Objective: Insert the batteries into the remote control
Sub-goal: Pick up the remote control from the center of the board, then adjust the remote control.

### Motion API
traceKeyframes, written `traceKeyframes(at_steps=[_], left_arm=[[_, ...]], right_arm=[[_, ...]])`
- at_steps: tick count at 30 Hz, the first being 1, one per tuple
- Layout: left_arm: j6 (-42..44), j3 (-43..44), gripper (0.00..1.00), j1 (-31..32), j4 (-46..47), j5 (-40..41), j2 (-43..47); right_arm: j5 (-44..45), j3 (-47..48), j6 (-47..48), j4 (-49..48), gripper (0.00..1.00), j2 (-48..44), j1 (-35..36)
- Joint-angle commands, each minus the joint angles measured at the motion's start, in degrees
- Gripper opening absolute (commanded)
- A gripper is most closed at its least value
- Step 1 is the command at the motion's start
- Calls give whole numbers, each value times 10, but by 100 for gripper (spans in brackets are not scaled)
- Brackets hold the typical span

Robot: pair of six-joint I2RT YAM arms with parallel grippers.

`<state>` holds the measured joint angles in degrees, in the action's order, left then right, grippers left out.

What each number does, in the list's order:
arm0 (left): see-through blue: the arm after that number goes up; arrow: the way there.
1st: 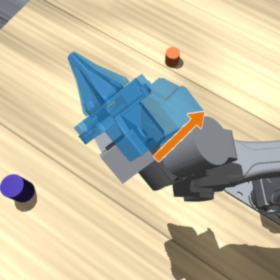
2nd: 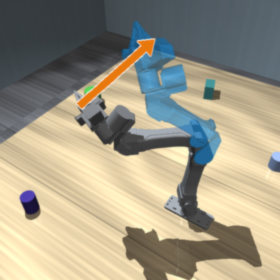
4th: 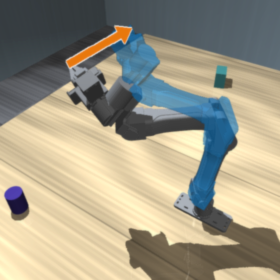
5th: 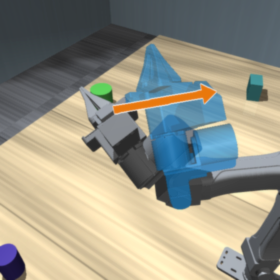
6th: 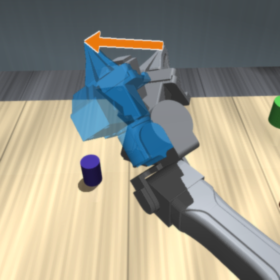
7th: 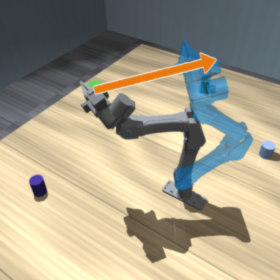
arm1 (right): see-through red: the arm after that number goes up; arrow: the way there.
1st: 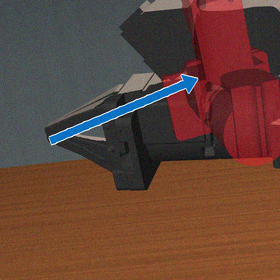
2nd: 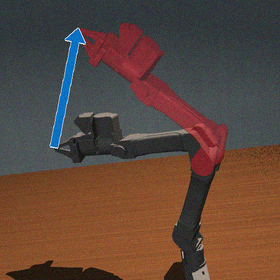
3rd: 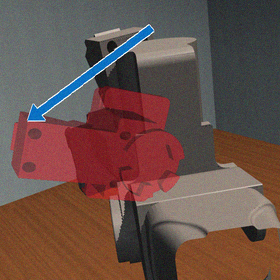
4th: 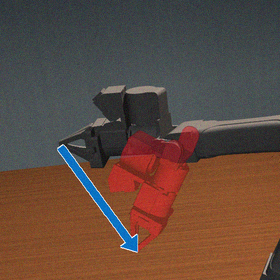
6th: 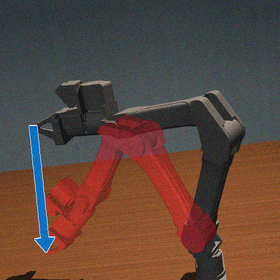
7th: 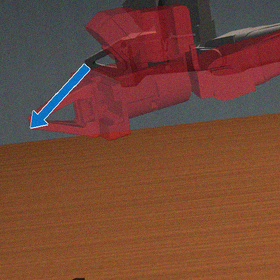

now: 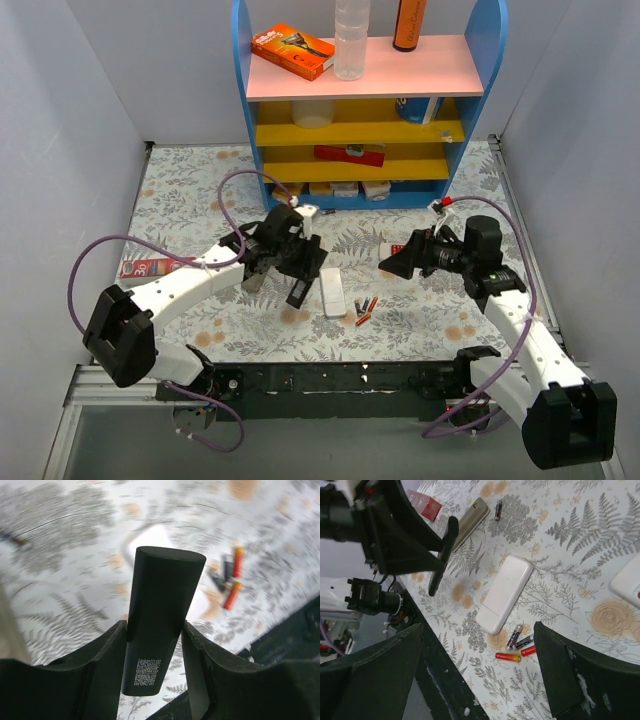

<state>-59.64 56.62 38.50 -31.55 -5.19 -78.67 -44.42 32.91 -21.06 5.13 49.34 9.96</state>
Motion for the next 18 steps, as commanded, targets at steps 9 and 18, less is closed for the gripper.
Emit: traceKeyframes(at_steps=[9,18], left_arm=[[165,85,0,165,32,-15,-31],[214,111,0,201,15,-12,-49]], right_arm=[[-55,42,-118,-93,96,107,79],[-64,40,-152,-124,82,153,116]])
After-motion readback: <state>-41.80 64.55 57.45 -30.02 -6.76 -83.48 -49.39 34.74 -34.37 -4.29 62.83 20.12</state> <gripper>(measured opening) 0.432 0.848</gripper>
